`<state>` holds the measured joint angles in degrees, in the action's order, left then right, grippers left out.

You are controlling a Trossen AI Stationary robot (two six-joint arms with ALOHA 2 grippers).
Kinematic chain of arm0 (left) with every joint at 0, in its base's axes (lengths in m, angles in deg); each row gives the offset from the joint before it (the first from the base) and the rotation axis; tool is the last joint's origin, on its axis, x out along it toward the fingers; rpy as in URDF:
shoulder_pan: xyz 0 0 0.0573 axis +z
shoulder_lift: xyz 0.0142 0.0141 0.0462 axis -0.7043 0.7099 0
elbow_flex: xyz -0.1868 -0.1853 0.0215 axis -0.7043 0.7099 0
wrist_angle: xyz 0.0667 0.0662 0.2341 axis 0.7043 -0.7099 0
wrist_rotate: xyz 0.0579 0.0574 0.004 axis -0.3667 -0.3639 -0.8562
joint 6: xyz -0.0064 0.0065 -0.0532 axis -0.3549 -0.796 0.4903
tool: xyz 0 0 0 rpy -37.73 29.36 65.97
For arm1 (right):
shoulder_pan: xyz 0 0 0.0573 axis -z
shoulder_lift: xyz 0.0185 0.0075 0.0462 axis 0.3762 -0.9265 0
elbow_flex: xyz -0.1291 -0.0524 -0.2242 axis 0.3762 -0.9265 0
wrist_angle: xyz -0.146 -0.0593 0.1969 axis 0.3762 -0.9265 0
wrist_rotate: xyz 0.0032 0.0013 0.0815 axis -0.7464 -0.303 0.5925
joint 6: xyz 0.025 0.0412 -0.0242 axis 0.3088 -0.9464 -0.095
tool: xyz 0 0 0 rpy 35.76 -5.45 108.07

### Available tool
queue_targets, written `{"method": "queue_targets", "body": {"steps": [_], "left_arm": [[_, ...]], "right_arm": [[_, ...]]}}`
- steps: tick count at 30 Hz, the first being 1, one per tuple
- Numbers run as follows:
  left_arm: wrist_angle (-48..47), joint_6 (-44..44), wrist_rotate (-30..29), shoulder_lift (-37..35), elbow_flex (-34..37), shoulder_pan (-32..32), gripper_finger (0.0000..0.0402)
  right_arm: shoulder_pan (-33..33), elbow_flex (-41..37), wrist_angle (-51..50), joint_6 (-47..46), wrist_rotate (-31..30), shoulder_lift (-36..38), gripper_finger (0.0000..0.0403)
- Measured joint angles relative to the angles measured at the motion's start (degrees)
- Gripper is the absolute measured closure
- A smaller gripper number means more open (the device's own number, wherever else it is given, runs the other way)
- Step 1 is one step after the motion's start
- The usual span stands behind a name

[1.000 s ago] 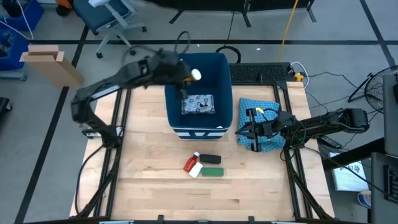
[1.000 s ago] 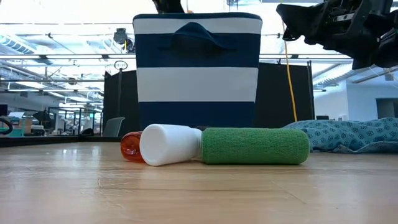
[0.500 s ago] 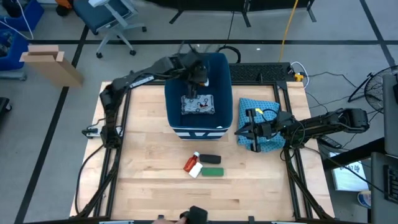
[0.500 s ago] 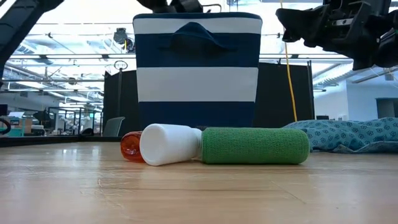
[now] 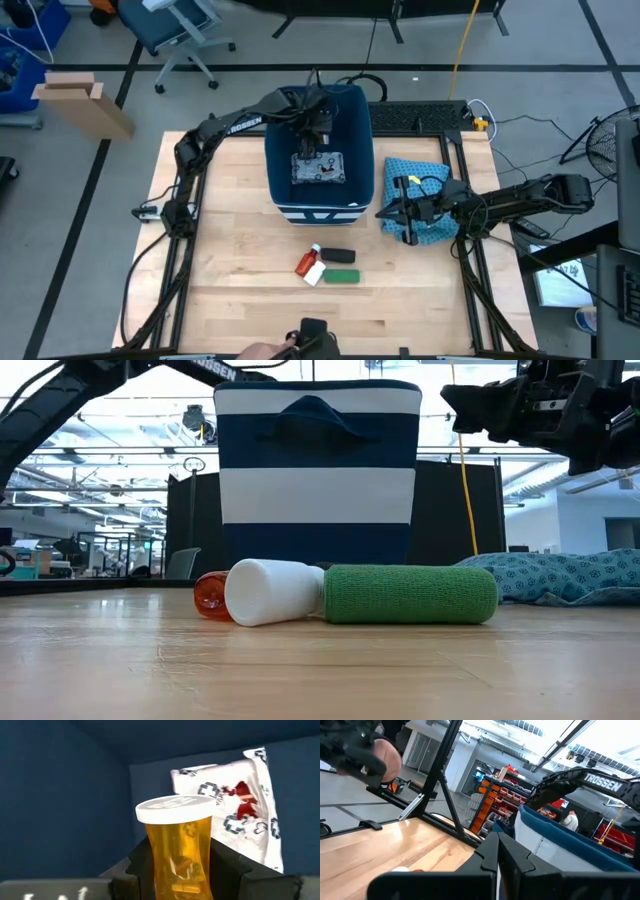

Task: Pick & place medical supplies in basket/bin
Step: Put the yellow pill bottle into the blue bin

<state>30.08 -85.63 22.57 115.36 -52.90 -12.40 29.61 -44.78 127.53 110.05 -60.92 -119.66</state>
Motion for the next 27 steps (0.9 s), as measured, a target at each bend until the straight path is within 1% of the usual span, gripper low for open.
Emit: {"method": "queue_targets", "body": {"steps": [3, 13, 20, 23, 27], "left_arm": [[-0.7, 0.1, 0.9, 1.4, 0.0, 0.4, 0.0261], [2.1, -1.4, 0.1, 7.1, 4.8, 0.2, 0.0261], [4.0, -0.9, 0.0, 7.6, 6.3, 0.6, 0.0257], [4.5, 0.3, -1.2, 6.5, 6.5, 0.5, 0.023], [5.0, 0.9, -3.7, 2.8, 6.6, 0.5, 0.0164]], "right_arm": [[0.0, 0.0, -0.2, 0.0, 0.0, 0.0, 0.0403], [0.0, 0.0, -1.7, 1.0, 0.0, 0.0, 0.0403], [0.0, 0.0, -1.7, 2.3, 0.0, 0.0, 0.0403], [0.0, 0.0, -1.5, 2.9, 0.0, 0.0, 0.0403], [0.0, 0.0, -1.4, 2.9, 0.0, 0.0, 0.0403]]}}
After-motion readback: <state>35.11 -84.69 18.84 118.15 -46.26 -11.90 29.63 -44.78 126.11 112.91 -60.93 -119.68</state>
